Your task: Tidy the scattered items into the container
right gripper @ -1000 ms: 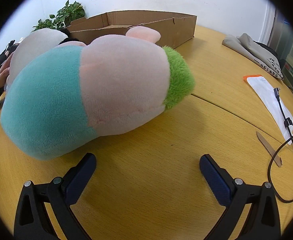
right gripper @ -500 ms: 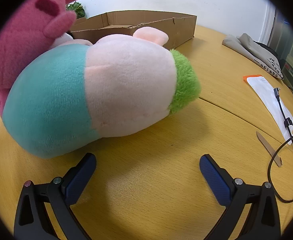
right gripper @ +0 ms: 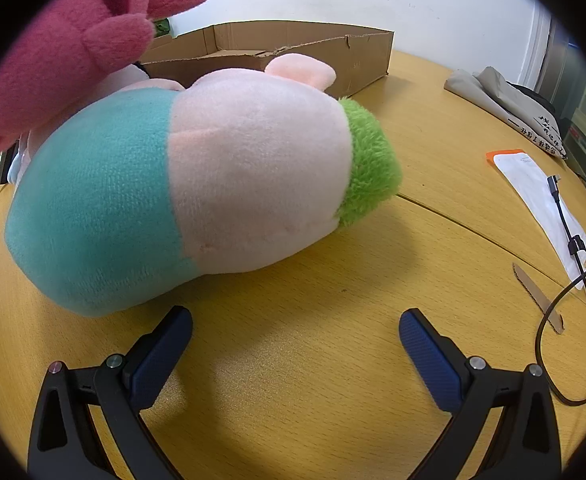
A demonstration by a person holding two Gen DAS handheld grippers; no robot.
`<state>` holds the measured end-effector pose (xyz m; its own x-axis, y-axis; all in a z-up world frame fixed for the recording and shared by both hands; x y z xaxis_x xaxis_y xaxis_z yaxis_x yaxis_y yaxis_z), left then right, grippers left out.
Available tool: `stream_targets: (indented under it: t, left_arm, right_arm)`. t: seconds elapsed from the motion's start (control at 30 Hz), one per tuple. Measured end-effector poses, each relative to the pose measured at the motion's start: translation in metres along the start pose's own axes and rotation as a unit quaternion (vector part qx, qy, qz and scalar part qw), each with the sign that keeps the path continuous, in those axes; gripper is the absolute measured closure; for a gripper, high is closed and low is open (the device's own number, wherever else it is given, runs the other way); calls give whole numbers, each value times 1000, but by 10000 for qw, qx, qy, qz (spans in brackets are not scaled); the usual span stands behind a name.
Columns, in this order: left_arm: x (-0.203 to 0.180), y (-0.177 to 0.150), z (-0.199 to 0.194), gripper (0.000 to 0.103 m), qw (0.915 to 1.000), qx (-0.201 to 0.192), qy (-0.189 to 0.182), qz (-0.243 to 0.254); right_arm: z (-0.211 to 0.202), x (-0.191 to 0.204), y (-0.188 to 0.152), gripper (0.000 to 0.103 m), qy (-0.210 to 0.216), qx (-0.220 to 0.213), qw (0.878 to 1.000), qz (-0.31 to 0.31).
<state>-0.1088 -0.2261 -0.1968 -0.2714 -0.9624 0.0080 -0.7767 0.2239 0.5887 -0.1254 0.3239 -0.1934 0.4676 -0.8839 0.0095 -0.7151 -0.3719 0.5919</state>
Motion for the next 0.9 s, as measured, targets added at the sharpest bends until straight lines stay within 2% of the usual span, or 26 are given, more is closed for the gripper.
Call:
stream_targets:
  t: [0.9]
  left_arm:
    - [-1,-1,-1,0,10000,0,-7,8]
  right_arm:
    - [0,0,0,0,7,1,10000,-10]
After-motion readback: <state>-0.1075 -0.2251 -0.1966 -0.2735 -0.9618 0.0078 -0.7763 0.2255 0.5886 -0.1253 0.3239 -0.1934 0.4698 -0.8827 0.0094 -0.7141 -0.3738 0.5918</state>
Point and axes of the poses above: each gripper's, at about its wrist camera, not at the fingertips, and z roughly the way its jaws point, x to its left, y to its top, the point moved 7 cm from there along z, roughly the way its jaws point, and after that the axes turned 2 degrees about z, right-handed, at the moved point
